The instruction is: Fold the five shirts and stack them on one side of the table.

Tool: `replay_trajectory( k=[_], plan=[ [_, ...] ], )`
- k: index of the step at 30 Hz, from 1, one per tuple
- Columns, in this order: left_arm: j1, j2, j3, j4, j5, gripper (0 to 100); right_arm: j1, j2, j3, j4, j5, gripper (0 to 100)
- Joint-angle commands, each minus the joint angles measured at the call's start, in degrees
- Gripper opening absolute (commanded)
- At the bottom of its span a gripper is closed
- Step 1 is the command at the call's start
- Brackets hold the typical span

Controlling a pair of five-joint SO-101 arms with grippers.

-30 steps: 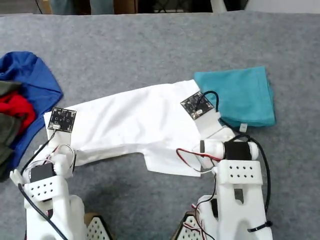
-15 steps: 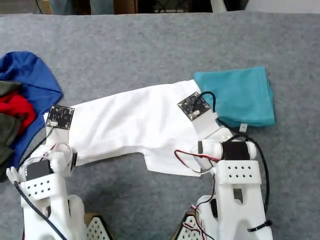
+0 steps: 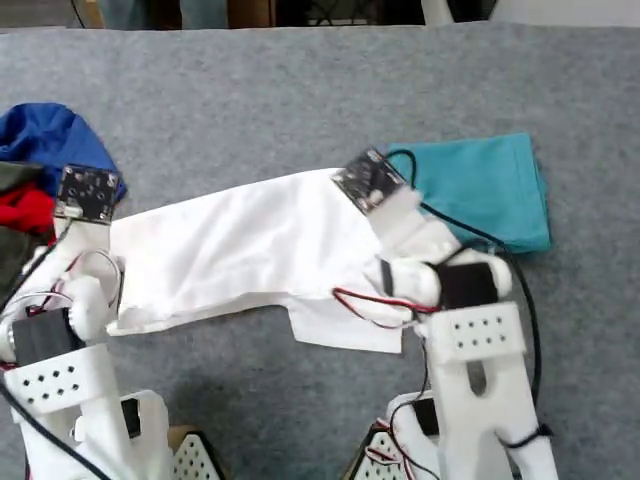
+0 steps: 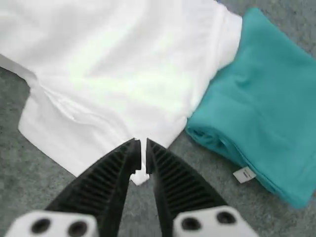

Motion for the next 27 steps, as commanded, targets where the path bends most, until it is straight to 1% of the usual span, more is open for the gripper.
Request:
replay_trajectory(
  k=[1,4,6,10,16,18,20,25,27],
  plan=[
    [-0.04,3.96,-3.47,-7.91,5.63,3,-5.01,6.9,-5.14,-4.57,-3.08,1.3],
    [0.13,14.24,-4.26,-13.01,5.8,3,-6.86,15.96,-5.58,-9.67,-5.01,1.3],
    [-0.22,22.24,-5.93,-15.3,5.45,3,-8.0,21.32,-6.29,-10.73,-5.45,1.3],
    [0.04,34.81,-11.82,-16.26,5.36,3,-9.23,28.0,-6.9,-12.22,-5.71,1.3],
    [3.3,48.88,-15.96,-21.19,5.01,3,-10.37,31.69,-6.64,-14.15,-5.71,1.3],
    [4.97,53.19,-16.92,-21.36,1.85,3,-10.9,31.96,-6.2,-13.27,-5.36,1.3],
    [5.93,56.79,-18.33,-21.01,0.26,3,-11.34,31.78,-4.26,-13.1,-5.27,1.3],
    [6.02,62.95,-21.05,-21.27,0.18,3,-13.01,31.69,1.98,-13.36,-4.92,1.3],
    [6.02,64.62,-21.58,-21.71,0.18,3,-14.68,31.69,4.44,-13.27,-3.16,1.3]
  ],
)
